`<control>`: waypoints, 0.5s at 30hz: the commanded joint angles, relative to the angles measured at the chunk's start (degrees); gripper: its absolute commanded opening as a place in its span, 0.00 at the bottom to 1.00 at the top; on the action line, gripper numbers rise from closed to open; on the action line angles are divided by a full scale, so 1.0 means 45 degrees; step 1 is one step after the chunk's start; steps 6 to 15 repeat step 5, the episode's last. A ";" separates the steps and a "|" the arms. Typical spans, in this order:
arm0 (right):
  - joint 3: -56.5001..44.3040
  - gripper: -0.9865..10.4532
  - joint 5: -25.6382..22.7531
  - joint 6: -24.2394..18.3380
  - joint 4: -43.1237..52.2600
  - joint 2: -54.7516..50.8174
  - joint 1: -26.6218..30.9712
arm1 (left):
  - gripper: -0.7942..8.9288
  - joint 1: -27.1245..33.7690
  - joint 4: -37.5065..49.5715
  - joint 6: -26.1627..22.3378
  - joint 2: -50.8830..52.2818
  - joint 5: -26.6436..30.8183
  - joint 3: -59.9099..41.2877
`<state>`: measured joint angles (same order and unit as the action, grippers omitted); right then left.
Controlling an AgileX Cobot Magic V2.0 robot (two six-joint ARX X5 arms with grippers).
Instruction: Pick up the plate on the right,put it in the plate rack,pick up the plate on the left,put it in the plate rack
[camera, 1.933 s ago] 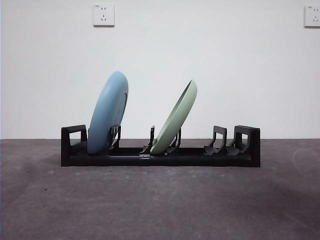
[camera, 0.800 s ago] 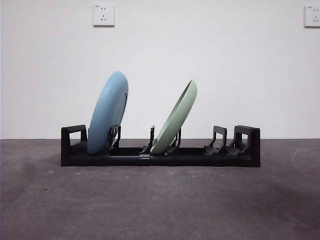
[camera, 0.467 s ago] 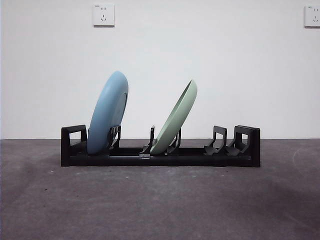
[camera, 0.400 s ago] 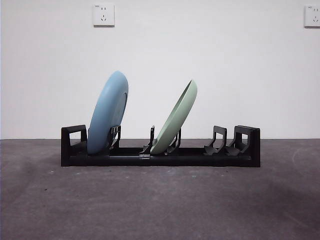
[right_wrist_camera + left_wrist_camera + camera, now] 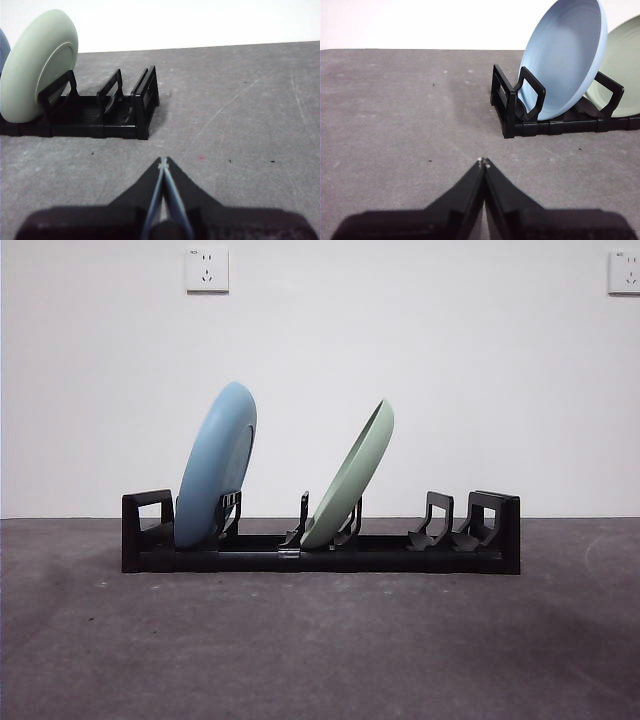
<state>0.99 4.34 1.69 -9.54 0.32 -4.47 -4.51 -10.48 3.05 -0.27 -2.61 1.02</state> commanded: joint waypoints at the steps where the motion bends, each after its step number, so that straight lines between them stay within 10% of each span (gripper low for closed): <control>1: -0.0141 0.09 -0.0044 0.0078 0.0005 0.0015 0.0029 | 0.08 0.0024 -0.0010 0.0039 0.0034 -0.0097 -0.0165; 15: -0.0141 0.09 -0.0044 0.0078 0.0005 0.0015 0.0029 | 0.08 0.0024 -0.0010 0.0034 0.0034 -0.0097 -0.0165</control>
